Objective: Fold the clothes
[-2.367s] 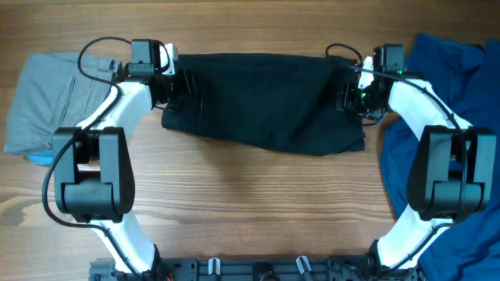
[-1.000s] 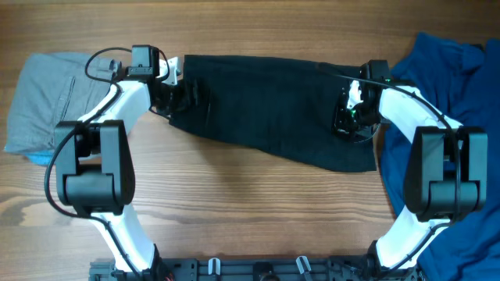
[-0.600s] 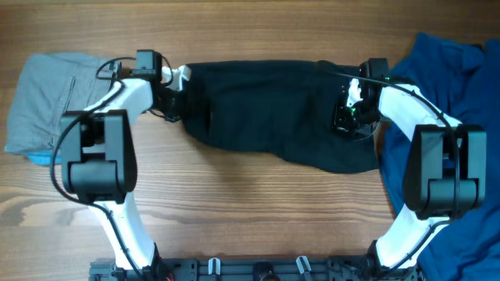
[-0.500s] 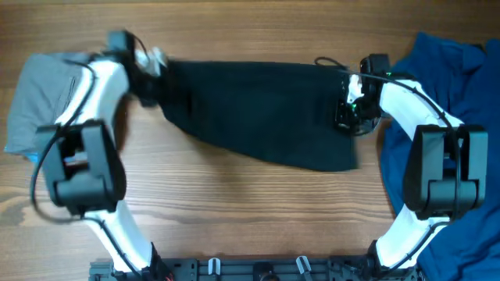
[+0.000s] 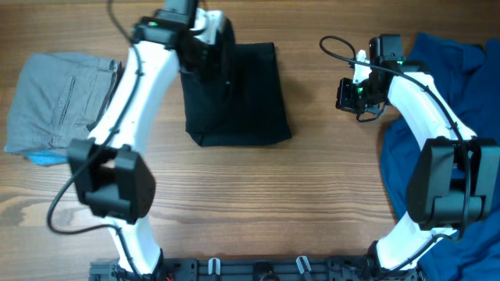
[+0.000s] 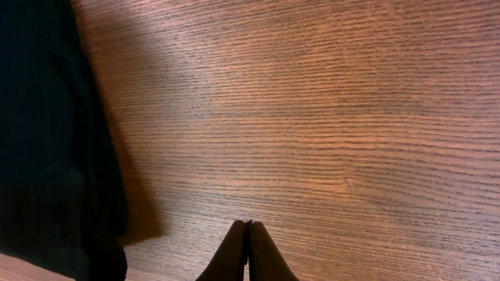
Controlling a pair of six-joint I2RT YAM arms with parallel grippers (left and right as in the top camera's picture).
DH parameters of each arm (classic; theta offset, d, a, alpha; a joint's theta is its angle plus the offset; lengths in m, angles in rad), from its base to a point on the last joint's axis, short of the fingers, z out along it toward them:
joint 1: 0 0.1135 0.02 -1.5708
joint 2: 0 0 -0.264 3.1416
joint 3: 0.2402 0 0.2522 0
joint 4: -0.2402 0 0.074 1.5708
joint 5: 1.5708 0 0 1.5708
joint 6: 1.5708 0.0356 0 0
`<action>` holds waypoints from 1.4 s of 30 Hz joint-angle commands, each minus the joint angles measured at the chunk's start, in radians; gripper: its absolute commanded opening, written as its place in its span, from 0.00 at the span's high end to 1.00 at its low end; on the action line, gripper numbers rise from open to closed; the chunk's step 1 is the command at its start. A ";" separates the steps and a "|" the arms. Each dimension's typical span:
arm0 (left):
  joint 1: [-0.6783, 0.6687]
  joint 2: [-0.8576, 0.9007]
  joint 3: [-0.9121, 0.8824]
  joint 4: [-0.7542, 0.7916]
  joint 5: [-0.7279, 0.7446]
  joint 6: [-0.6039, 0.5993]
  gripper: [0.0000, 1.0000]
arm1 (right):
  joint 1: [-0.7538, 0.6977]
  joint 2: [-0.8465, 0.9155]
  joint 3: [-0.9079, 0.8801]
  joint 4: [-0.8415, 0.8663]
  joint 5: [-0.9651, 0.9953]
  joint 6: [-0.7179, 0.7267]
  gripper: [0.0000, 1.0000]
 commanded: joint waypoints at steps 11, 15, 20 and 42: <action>-0.159 -0.025 0.048 0.072 -0.047 -0.081 0.00 | 0.002 -0.019 0.014 -0.041 -0.002 -0.026 0.91; -0.217 -0.190 0.048 0.025 -0.044 -0.080 0.01 | 0.002 -0.019 0.014 -0.082 -0.002 -0.026 0.91; -0.250 -0.245 0.048 -0.020 -0.063 -0.080 0.44 | 0.002 -0.019 0.014 -0.091 -0.129 -0.128 0.84; 0.002 0.269 0.044 -0.027 0.003 -0.126 0.96 | 0.312 0.086 0.013 0.476 -0.181 -0.017 0.86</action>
